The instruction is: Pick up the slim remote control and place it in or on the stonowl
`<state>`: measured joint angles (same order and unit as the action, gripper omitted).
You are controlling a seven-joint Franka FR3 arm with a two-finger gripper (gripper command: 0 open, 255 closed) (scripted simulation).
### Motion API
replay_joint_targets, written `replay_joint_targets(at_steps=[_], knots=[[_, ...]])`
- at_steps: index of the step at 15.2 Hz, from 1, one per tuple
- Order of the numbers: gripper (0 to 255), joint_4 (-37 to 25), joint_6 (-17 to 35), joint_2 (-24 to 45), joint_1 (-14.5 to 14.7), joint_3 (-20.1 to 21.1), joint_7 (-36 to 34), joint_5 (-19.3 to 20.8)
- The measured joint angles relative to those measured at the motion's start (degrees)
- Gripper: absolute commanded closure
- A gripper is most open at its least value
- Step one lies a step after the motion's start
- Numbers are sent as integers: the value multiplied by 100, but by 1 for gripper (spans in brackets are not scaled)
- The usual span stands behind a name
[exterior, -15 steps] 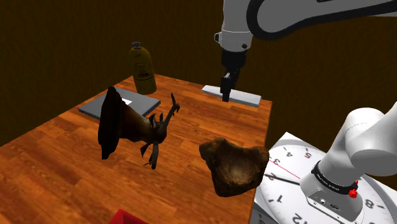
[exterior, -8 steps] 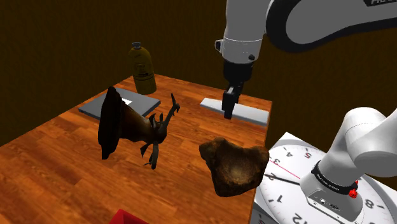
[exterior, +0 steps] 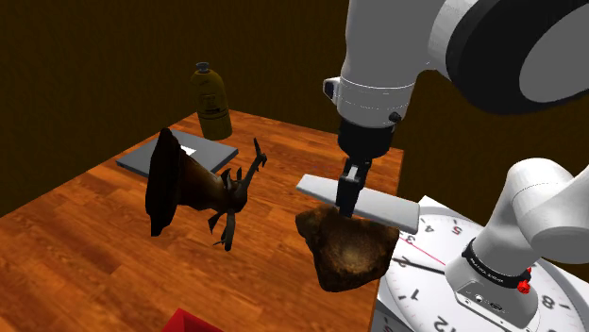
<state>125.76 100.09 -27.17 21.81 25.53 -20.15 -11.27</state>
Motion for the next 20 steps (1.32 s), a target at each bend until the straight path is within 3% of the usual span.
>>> replay_joint_targets(at_steps=[14, 20], knots=[[255, 844, 987, 135, 64, 245, -96, -107], [255, 889, 1043, 142, 67, 257, -99, -112]])
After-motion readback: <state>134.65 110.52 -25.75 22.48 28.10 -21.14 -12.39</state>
